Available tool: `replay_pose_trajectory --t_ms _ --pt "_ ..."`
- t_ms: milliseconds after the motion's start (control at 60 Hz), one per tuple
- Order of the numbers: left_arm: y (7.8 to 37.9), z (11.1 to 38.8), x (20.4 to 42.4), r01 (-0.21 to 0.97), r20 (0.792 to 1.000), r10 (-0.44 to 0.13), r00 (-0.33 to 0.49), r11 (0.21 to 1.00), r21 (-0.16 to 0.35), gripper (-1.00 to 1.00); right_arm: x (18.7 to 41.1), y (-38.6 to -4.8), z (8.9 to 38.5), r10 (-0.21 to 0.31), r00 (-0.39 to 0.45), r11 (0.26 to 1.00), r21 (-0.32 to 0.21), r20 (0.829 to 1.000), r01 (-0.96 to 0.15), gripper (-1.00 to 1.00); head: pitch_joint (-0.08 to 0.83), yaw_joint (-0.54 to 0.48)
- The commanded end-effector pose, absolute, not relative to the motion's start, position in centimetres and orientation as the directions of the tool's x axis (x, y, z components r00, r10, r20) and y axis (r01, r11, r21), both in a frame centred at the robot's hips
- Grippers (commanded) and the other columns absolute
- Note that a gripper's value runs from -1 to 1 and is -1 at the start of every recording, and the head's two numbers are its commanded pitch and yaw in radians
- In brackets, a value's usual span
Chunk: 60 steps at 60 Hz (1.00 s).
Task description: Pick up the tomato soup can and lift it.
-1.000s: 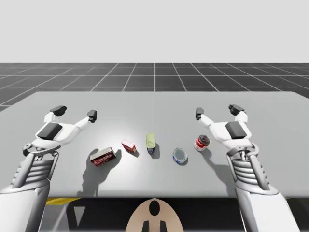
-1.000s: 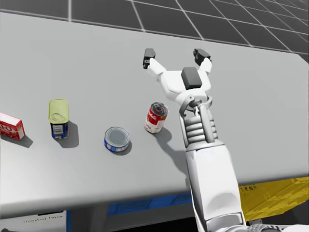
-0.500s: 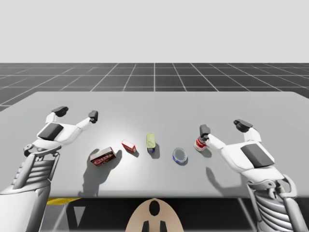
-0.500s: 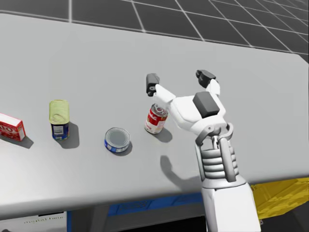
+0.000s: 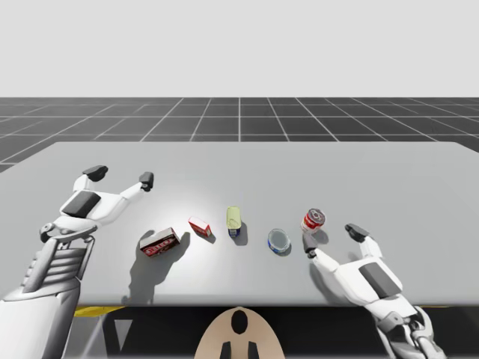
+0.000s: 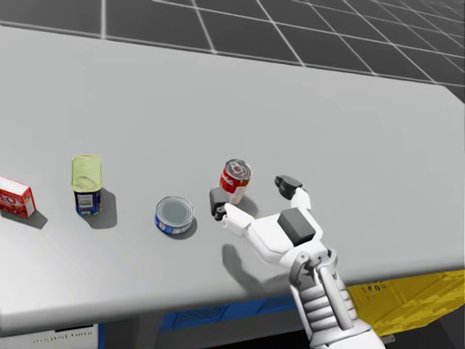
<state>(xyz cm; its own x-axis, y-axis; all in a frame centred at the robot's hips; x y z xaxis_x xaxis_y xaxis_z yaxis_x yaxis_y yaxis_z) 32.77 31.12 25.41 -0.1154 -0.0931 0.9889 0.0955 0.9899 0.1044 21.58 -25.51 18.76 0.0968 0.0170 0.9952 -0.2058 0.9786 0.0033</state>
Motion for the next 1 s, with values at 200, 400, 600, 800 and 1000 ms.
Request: replay_pose_trajectory --t_ms 200,400,600,800,1000 --pt "31.1 25.6 32.7 0.089 0.988 -0.094 -0.122 0.990 0.106 -1.00 25.3 -24.5 15.4 -0.022 0.177 0.979 0.058 0.984 -0.198 -1.00 0.649 -0.36" --pt "31.1 25.7 32.7 0.086 0.987 -0.098 -0.129 0.990 0.109 -1.00 28.1 -24.1 14.8 -0.017 0.206 0.986 0.051 0.978 -0.161 -1.00 0.650 -0.36" --pt "31.2 25.7 32.6 0.087 0.986 -0.099 -0.131 0.990 0.111 -1.00 30.3 -23.8 14.2 -0.010 0.231 0.986 0.048 0.973 -0.158 -1.00 0.649 -0.35" --pt "31.1 25.6 32.6 0.091 0.986 -0.101 -0.131 0.989 0.113 -1.00 30.9 -23.9 13.8 0.059 0.188 0.992 -0.036 0.980 -0.120 -0.74 0.644 -0.36" --pt "31.0 25.7 32.5 0.091 0.986 -0.102 -0.132 0.989 0.114 -1.00 30.4 -23.9 13.6 0.035 0.201 0.993 -0.011 0.979 -0.117 1.00 0.629 -0.36"
